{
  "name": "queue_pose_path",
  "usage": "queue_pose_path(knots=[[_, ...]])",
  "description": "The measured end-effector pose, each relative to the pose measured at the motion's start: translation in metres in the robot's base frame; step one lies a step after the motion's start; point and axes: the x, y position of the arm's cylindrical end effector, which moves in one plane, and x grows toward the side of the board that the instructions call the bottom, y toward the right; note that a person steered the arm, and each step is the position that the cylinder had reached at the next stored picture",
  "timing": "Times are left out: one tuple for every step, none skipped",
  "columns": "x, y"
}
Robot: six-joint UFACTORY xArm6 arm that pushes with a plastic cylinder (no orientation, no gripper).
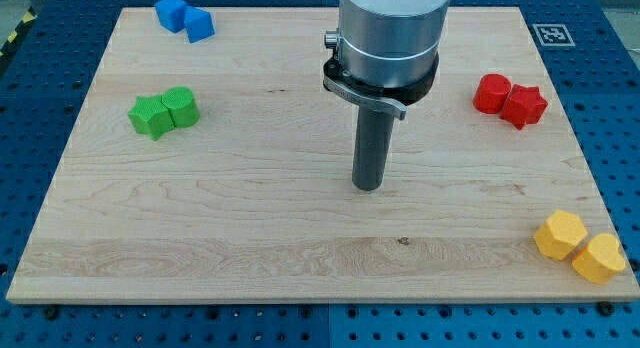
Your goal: Move your arm towards the center right
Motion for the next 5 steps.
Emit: queue_pose_path(knots=[[0.0,0.0],[0.0,0.0],[0.0,0.0],[0.0,0.015],[0.0,0.057]])
